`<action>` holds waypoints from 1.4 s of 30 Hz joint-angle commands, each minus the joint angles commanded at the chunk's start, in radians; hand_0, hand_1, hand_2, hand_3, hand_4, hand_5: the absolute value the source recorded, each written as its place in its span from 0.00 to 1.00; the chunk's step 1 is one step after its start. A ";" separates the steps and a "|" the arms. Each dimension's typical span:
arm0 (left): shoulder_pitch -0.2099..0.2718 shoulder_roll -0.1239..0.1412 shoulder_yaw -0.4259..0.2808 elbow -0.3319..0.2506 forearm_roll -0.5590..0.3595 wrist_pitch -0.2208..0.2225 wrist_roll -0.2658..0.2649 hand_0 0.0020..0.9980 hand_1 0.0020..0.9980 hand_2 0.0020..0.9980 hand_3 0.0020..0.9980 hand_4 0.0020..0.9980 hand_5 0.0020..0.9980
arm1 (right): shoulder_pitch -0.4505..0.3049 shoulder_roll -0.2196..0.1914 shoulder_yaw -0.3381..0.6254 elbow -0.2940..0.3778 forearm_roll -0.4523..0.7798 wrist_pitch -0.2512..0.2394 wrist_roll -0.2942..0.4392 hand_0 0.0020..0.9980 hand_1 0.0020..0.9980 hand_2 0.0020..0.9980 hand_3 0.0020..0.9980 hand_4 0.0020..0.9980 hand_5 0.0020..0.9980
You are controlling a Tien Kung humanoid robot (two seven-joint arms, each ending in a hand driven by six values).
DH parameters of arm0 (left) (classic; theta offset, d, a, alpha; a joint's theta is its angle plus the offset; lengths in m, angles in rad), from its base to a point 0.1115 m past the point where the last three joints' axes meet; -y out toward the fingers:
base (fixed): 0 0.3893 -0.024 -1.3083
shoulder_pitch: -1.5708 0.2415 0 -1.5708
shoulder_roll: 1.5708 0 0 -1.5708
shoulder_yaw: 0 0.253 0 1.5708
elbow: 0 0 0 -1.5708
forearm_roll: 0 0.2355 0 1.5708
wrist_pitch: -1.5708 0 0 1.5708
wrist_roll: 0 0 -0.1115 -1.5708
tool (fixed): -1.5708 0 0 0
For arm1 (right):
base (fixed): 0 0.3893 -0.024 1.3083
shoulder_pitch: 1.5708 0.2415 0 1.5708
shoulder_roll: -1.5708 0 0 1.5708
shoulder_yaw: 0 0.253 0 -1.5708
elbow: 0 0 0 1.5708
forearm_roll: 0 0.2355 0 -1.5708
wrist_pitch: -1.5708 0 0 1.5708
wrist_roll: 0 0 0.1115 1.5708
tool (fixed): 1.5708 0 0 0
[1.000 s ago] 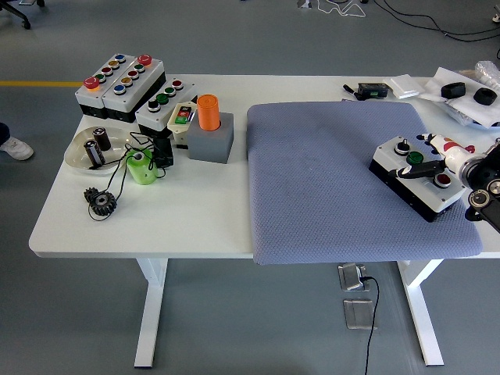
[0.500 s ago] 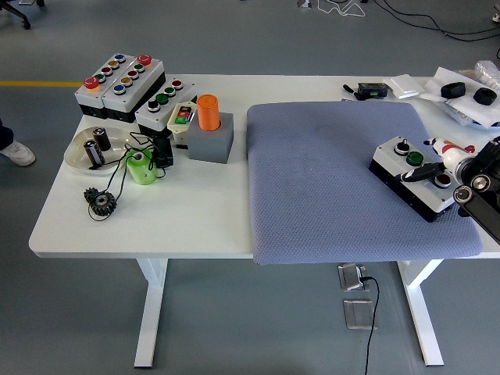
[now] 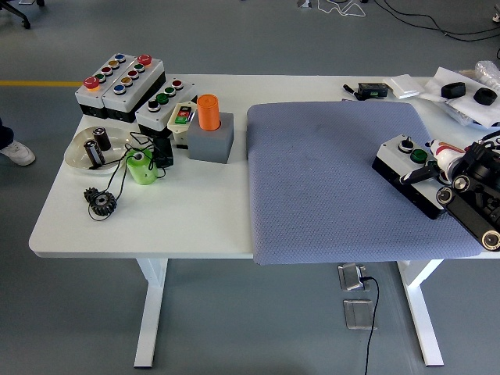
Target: Pick up the button,place it on the desk,press the button,press the button
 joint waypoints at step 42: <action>-0.004 -0.005 -0.021 0.000 0.019 0.007 0.006 0.66 0.70 0.73 0.50 0.33 0.95 | 0.132 -0.143 -0.457 0.129 0.065 -0.047 0.769 0.08 0.07 0.20 0.29 0.58 0.33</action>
